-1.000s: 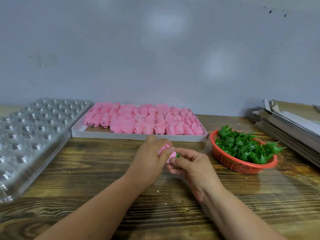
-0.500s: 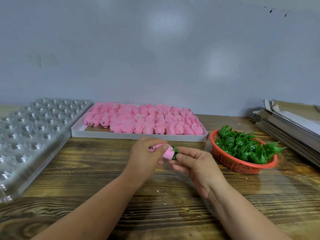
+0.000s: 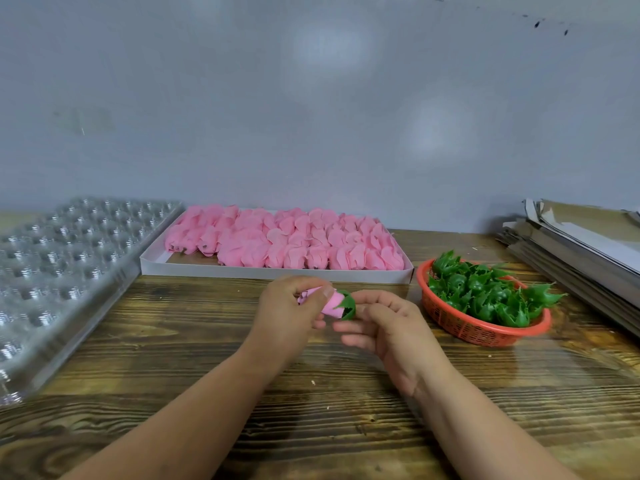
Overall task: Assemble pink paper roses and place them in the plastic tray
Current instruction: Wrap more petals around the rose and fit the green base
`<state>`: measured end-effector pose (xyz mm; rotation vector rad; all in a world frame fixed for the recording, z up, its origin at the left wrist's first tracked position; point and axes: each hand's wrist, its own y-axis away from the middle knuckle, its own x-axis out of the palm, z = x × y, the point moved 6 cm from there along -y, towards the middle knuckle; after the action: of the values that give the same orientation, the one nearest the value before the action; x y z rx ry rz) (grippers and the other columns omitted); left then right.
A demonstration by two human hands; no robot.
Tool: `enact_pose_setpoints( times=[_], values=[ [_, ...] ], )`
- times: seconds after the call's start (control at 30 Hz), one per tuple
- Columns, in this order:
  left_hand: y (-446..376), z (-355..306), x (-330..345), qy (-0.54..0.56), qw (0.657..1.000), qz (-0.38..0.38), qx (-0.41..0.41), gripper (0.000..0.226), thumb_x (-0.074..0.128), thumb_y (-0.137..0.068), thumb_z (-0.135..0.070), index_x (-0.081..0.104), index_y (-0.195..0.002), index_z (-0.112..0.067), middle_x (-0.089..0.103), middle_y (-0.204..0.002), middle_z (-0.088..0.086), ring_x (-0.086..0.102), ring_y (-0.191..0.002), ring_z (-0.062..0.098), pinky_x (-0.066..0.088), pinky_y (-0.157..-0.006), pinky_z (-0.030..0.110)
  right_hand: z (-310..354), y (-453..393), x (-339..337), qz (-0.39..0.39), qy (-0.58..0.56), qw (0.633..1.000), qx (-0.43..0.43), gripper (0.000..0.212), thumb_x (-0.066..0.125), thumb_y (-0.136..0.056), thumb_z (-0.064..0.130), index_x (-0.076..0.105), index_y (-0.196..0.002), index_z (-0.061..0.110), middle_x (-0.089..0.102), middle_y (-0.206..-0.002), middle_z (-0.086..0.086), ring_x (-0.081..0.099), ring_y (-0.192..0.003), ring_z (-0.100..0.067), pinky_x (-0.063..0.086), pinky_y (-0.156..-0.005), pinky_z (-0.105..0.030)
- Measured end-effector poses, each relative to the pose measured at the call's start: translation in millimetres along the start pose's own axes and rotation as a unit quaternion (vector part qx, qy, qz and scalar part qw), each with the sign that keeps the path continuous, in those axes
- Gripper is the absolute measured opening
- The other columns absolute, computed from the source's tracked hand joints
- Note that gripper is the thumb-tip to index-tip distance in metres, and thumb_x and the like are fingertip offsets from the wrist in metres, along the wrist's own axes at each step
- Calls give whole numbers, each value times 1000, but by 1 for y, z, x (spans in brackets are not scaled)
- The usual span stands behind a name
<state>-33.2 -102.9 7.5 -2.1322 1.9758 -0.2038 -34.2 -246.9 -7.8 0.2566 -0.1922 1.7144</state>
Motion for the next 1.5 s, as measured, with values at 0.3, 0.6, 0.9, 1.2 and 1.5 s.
enact_pose_setpoints(
  times=[0.3,0.6,0.9,1.2,1.5],
  values=[
    [0,2,-1,22,1000,-1,-11,24,63,-91,-13,70,-76,-31,73,-72,-7,66,-59,4,53,-55,17,-2,-2,-4,19,-34,999,16,11,58,-83,-5,61,-91,2,71,-75,-20,71,-62,-21,58,-53,-23],
    [2,8,3,49,998,-6,-45,18,63,-91,-12,72,-81,-25,72,-69,-9,64,-57,2,51,-53,16,13,3,3,71,152,982,-82,25,60,-85,-5,66,-102,11,71,-70,-12,68,-61,-17,55,-55,-21],
    [4,9,5,94,993,-35,-64,28,61,-92,-9,73,-73,-26,71,-66,-5,62,-55,2,53,-54,18,6,3,7,67,161,984,-46,18,44,-96,4,62,-95,7,70,-76,-15,66,-61,-20,53,-55,-24],
    [7,-9,3,-107,992,-53,44,12,67,-88,-17,75,-88,-26,61,-92,-3,66,-83,17,57,-81,40,-1,2,8,37,208,976,-56,13,47,-96,7,57,-98,16,73,-80,-12,68,-65,-15,54,-59,-24],
    [8,-13,3,-171,981,-64,70,15,68,-88,-20,76,-101,-15,55,-93,-1,61,-89,19,54,-84,45,1,2,8,14,219,973,-76,10,49,-94,5,58,-99,6,70,-74,-8,68,-66,-14,52,-56,-20]
  ],
)
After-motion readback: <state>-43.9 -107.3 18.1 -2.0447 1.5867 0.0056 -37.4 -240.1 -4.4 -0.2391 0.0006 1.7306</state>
